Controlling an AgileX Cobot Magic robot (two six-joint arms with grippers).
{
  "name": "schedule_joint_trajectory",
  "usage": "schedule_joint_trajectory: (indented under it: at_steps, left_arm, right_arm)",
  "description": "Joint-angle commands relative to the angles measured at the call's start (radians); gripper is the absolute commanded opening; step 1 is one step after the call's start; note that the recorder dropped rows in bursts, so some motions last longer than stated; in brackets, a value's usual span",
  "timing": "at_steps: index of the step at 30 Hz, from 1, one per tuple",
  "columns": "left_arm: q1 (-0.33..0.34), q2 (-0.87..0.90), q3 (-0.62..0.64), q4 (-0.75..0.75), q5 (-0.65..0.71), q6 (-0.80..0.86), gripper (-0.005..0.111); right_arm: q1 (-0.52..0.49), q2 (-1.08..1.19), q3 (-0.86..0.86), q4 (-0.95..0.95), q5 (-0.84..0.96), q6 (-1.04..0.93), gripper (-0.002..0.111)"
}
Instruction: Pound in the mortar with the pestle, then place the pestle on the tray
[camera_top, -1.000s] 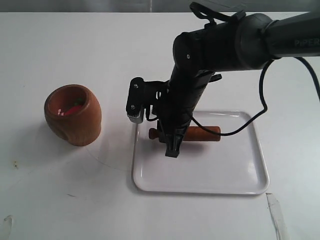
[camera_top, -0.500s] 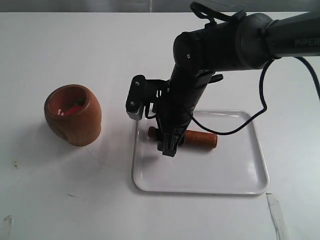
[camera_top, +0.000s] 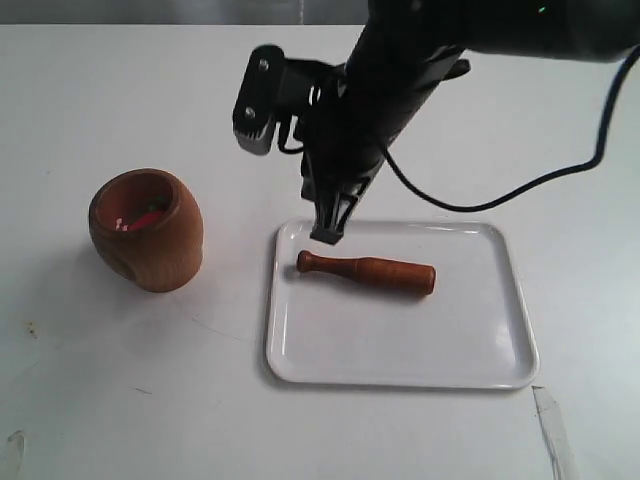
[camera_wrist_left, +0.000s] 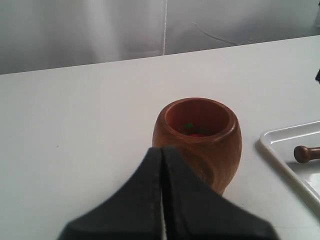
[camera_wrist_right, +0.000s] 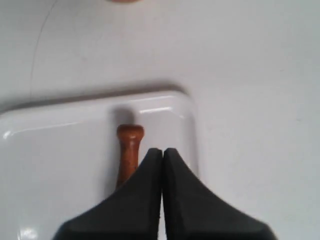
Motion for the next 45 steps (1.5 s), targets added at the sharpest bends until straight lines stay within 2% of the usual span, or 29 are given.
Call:
schedule_joint_trajectory:
  at_steps: [1,9,12,17,24,42,45]
  left_arm:
    - [-0.008,-0.001,0.001,-0.007,-0.003,-0.008,0.0]
    - [-0.008,-0.001,0.001,-0.007,-0.003,-0.008,0.0]
    - [-0.008,-0.001,0.001,-0.007,-0.003,-0.008,0.0]
    - [-0.008,-0.001,0.001,-0.007,-0.003,-0.008,0.0]
    - [-0.008,-0.001,0.001,-0.007,-0.003,-0.008,0.0]
    - [-0.008,-0.001,0.001,-0.007,-0.003,-0.008,0.0]
    - [-0.008,-0.001,0.001,-0.007,-0.003,-0.008,0.0]
  right_arm:
    - [0.0,-0.151,0.074,-0.083,-0.154,0.119,0.0]
    - [0.0,-0.537,0.361,-0.397,-0.555,0.546,0.0]
    - [0.0,-0.683,0.443,-0.41,-0.619,0.582,0.0]
    - [0.0,-0.856,0.547,-0.403,-0.562,0.588,0.0]
    - [0.0,-0.989,0.598,-0.337,-0.403,0.589,0.0]
    - [-0.002,-1.038,0.598,-0.337,-0.403,0.592,0.0]
    - [-0.05,-1.116,0.598,-0.29,-0.458,0.598,0.0]
